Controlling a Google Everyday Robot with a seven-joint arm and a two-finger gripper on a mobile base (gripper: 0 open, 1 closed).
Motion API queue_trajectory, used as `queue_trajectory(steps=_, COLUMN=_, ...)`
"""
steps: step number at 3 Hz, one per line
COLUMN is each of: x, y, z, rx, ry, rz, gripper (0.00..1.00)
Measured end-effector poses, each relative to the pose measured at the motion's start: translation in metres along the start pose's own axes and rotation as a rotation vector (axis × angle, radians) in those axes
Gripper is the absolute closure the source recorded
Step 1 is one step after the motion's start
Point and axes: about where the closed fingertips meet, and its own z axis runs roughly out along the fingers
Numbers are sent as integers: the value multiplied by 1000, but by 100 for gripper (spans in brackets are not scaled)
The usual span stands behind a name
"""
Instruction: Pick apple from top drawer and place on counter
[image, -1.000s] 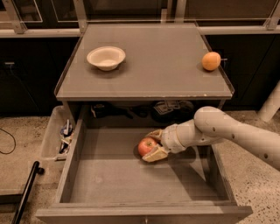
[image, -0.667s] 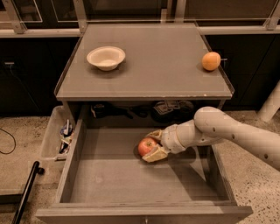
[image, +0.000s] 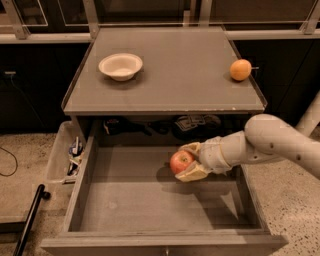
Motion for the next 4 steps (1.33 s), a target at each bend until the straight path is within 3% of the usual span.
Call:
queue_trajectory(steps=2, x=-40, y=-12, z=-111, rx=70, ry=-36, rz=-75, gripper=100)
queue_trajectory(steps=4, x=-90, y=-73, z=-197, rx=114, ry=-74, rz=-113, gripper=100)
